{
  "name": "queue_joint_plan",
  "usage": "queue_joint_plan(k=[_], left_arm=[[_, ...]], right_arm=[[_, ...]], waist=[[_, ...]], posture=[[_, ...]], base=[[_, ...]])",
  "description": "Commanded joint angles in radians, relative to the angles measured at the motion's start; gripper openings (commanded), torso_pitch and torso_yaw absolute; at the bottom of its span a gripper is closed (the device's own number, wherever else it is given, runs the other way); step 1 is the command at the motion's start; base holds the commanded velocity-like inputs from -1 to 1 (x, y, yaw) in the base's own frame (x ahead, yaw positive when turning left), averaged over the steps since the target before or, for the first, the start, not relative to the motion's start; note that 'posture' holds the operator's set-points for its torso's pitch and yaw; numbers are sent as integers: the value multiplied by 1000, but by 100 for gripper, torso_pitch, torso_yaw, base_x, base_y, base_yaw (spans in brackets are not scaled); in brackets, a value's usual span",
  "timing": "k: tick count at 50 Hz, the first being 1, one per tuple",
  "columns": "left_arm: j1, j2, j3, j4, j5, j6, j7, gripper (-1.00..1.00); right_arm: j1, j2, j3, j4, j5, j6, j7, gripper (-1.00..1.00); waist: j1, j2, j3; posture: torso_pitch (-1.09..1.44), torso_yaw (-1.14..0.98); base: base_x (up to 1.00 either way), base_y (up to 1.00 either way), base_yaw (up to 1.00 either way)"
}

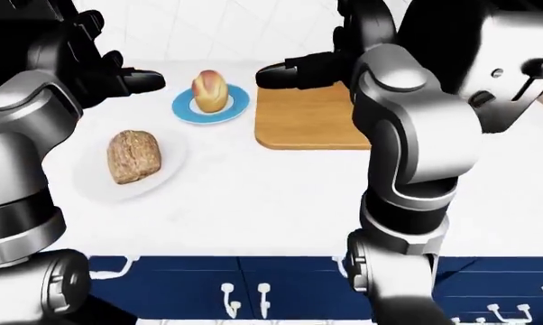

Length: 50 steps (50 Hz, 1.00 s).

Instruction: Place all breads on the cutting board.

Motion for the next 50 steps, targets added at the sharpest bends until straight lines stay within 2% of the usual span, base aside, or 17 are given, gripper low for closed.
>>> queue_joint_plan(k=[1,2,4,5,6,10,18,32,36,47,50], left_arm=[[-35,9,9,-37,1,-28,-1,100],[-34,10,8,-35,2,-31,-2,100],[-38,9,8,-38,2,-25,-2,100],[-30,8,4,-24,7,-45,-9,100],[-33,6,3,-24,8,-43,-9,100],[-37,5,1,-32,11,-32,-10,100],[-43,4,-2,-14,24,-44,-25,100],[-39,-2,-7,-29,38,-35,-41,100],[-28,18,-12,-61,48,-10,-69,100],[8,51,-4,-191,72,99,-146,100],[41,69,16,-296,63,182,-182,100]], right_arm=[[-24,-11,-6,-14,-4,-24,-3,100],[-23,-13,-6,-14,-4,-26,-2,100],[-27,-12,-7,-12,-5,-25,-4,100],[-28,-13,-4,-8,-5,-28,-3,100],[-33,-9,-4,-9,-5,-23,-5,100],[-34,-8,-6,1,-7,-38,-6,100],[-41,-7,-1,10,-5,-40,-6,100],[-54,-11,-5,19,0,-45,-12,100],[-46,-14,-5,13,2,-44,-10,100],[-35,-7,-2,11,1,-49,-13,100],[-38,-11,-5,6,2,-40,-11,100]], waist=[[-2,10,-25],[1,2,-29],[5,-35,-35],[-11,-46,-32],[3,-32,-41],[-4,-20,-56],[-10,-15,-64],[-6,-19,-54],[-7,-17,-53],[-10,-11,-48],[-11,-9,-49]], posture=[[0,0],[0,0],[0,0],[0,0],[0,0],[0,0],[0,0],[0,0],[0,0],[0,0],[0,0]], base=[[0,0,0],[0,0,0],[0,0,0],[0,0,0],[0,0,0],[0,0,0],[0,0,0],[0,0,0],[0,0,0],[0,0,0],[0,0,0]])
